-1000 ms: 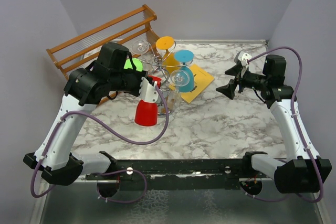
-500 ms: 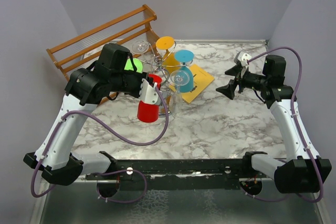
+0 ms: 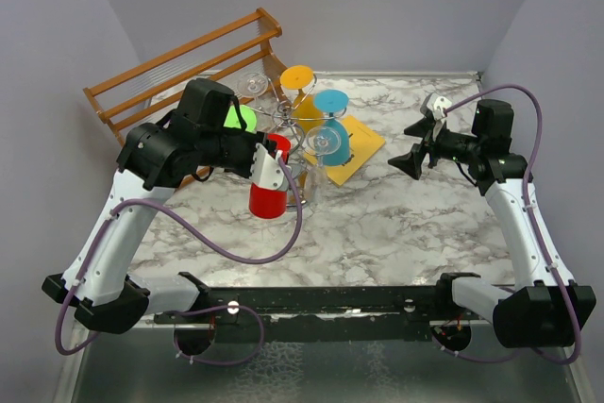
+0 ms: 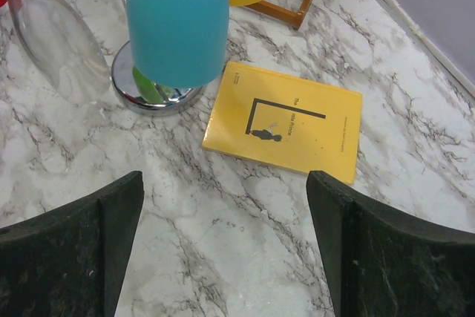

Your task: Place the wine glass upside down on the wine glass rack

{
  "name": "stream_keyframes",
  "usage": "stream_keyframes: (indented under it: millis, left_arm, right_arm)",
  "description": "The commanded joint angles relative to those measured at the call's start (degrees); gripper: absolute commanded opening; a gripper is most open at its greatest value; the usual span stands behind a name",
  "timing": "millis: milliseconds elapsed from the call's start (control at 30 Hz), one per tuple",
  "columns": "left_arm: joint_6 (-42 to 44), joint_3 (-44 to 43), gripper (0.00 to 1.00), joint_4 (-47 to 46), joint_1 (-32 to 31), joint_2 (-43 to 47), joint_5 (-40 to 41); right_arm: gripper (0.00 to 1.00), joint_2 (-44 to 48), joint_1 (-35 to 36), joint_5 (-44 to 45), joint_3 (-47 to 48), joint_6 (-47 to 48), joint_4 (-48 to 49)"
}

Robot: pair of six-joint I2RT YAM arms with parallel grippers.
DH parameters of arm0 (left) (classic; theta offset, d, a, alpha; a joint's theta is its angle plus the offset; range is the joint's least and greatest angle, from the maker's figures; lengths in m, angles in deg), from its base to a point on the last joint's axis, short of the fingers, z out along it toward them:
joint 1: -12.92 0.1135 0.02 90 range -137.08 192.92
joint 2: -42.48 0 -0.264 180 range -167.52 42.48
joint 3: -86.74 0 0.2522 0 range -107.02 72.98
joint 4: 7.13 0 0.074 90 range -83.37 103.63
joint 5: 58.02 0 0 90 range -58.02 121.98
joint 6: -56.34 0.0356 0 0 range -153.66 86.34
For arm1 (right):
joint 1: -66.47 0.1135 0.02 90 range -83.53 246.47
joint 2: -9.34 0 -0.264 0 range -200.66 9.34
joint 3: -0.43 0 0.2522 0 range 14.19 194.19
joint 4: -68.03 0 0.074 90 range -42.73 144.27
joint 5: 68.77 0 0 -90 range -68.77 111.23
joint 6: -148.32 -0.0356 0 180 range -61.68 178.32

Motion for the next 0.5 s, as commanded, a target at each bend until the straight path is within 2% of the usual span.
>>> stream_keyframes:
  millis: [0, 467]
  left_arm:
    - [0.07, -1.64, 0.24, 1.49, -0.17, 0.62, -3.92]
    - [-1.60, -2.03, 0.25, -0.07, -0.19, 0.27, -4.92]
  right_arm:
    - [0.90, 0.73, 0.09, 0.84, -0.44, 0.85, 0.27]
    - [0.90, 0.64, 0.14, 1.02, -0.62, 1.05, 0.35]
